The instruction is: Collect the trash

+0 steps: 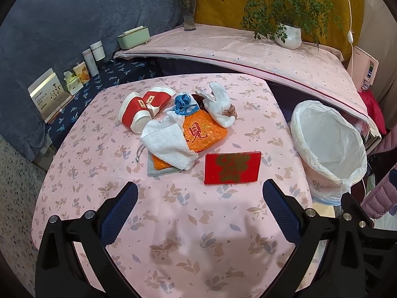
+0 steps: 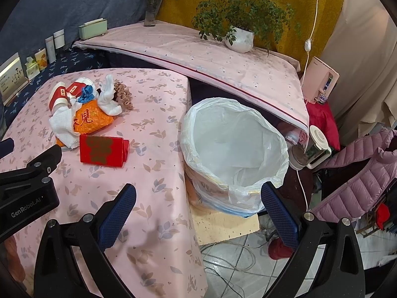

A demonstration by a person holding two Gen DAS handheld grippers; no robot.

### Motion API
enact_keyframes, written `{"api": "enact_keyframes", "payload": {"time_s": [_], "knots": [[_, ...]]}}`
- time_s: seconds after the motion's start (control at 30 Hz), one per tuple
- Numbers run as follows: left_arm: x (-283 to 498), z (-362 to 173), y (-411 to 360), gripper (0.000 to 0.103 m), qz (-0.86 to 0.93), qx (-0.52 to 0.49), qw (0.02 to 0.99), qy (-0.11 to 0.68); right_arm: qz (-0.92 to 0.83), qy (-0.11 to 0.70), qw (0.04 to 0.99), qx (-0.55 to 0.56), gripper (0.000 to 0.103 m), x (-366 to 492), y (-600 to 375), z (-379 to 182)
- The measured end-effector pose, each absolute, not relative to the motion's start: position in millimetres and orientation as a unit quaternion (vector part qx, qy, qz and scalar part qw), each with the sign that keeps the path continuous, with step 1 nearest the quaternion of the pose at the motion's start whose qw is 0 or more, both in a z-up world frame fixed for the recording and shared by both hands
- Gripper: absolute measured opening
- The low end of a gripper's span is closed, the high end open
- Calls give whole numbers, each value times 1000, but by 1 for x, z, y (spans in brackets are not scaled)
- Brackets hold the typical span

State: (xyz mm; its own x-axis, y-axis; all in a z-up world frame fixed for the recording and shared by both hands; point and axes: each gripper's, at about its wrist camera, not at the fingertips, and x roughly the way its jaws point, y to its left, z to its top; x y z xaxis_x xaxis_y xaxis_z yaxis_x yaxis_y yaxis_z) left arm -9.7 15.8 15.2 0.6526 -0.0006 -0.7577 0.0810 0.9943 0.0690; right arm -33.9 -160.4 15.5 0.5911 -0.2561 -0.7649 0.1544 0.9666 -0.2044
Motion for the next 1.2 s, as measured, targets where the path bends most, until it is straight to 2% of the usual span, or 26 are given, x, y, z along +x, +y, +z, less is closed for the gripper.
{"api": "enact_keyframes", "payload": {"time_s": [1.2], "knots": [[-15,17,12,96,-9,48,913,404,-121,429,893,-55,96,-36,-165,23]]}}
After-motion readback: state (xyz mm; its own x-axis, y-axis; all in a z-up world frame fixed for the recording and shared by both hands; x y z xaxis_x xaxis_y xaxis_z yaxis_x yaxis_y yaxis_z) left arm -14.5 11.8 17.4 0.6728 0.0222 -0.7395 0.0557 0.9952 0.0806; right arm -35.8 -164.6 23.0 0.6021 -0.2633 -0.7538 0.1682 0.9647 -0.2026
